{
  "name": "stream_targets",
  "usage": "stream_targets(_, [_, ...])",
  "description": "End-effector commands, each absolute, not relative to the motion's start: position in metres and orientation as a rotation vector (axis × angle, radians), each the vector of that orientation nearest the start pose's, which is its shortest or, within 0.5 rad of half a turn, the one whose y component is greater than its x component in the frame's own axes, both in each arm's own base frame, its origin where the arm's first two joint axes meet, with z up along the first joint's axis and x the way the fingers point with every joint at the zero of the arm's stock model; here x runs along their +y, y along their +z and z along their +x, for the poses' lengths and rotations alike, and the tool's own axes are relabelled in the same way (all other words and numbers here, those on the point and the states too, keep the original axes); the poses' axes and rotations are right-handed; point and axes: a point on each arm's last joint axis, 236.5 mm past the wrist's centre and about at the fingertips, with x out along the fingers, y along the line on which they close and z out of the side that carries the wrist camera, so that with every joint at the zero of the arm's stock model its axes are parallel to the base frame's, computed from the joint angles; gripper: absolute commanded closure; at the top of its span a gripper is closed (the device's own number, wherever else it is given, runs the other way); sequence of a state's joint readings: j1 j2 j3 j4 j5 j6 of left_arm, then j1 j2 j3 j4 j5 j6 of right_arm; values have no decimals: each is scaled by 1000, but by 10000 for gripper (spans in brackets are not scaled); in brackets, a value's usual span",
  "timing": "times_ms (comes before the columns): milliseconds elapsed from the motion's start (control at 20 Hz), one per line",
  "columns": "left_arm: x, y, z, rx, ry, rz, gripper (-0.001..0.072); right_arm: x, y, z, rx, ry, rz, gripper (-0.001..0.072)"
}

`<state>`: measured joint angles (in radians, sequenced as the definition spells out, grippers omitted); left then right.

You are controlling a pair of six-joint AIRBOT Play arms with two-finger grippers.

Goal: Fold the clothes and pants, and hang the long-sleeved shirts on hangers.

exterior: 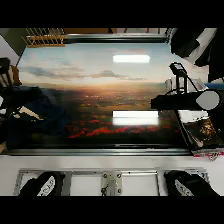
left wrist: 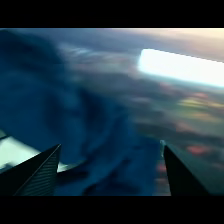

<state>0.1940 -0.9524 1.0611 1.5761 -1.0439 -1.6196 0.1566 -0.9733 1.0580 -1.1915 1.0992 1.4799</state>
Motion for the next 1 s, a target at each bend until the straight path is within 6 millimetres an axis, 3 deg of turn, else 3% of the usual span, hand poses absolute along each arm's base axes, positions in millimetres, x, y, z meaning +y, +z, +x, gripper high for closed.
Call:
stream_targets(0, [154, 65, 329, 975, 448, -185, -13, 133, 103, 340, 1009, 409, 168, 695])
stream_targets(100, [173, 31, 317, 1035, 497, -225, -13, 133, 103, 340, 1009, 409, 168, 695])
stream_targets(200, [179, 4, 316, 1083, 507, -250, -13, 133, 103, 340, 1009, 409, 168, 695])
stream_targets(450, [147, -33, 345, 1092, 425, -456, -13, 133, 103, 340, 1009, 409, 168, 695])
stream_targets(500, [140, -36, 349, 1093, 410, -480, 111, 133, 103, 340, 1009, 409, 168, 695])
stream_targets(600, [128, -34, 357, 1079, 382, -501, 527, 133, 103, 340, 1009, 409, 168, 695])
stream_targets(650, [118, -27, 362, 1059, 357, -516, 699, 133, 103, 340, 1009, 409, 168, 694])
stream_targets(700, [105, -15, 370, 1031, 320, -530, 701, 133, 103, 340, 1009, 409, 168, 695])
stream_targets(800, [58, 33, 391, 934, 181, -523, 701, 133, 103, 340, 1009, 409, 168, 695])
stream_targets(950, [-45, 118, 399, 798, -97, -460, 701, 138, 105, 339, 1009, 424, 192, 695])
